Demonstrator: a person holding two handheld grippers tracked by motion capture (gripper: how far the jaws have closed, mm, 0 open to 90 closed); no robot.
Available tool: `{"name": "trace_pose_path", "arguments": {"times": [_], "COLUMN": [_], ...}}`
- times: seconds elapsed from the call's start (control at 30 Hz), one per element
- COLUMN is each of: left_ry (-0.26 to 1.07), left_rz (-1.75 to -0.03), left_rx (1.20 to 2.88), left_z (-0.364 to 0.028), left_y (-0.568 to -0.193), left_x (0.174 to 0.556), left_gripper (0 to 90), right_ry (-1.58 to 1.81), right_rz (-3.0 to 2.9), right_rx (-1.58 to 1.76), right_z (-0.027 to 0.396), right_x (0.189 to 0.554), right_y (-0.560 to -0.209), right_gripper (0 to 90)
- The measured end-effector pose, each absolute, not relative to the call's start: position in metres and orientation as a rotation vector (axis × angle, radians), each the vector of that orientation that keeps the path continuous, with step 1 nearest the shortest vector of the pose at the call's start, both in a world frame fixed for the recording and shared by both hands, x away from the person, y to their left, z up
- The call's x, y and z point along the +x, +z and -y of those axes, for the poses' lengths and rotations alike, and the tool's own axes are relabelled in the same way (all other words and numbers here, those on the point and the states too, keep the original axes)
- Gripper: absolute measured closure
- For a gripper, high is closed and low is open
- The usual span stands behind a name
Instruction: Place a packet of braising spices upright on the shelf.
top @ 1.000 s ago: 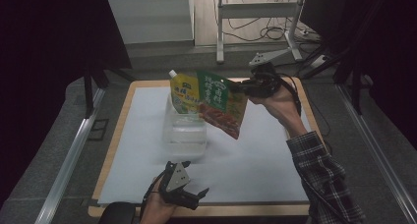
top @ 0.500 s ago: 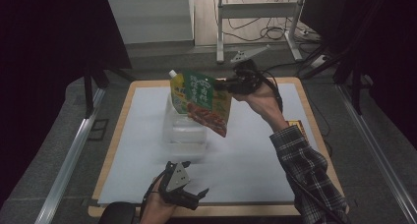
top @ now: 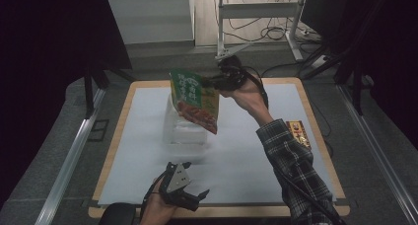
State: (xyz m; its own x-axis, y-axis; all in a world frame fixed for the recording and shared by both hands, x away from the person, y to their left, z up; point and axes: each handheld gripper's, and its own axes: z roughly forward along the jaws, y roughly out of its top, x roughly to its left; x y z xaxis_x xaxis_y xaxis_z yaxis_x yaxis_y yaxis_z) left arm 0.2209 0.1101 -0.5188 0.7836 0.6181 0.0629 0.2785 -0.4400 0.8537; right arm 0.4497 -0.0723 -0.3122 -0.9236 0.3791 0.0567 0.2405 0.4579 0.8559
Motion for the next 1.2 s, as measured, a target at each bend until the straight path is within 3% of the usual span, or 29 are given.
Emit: {"name": "trace_pose_path", "arguments": {"times": [0.67, 1.2], "left_ry": [0.461, 0.458], "left_rz": [-0.661, -0.663], "left_rx": [2.050, 2.055], "left_z": [-0.111, -0.110], "left_y": [-0.518, -0.519], "left_x": [0.221, 0.221], "left_gripper": [0.0, 0.0], "right_ry": [1.489, 1.509], "right_rz": [-2.540, -2.558], "right_rx": [0.541, 0.602], "right_z": [0.033, 0.031], "right_x": [0.460, 0.467], "right_y": [-0.321, -0.357], "right_gripper": [89.0, 89.0]}}
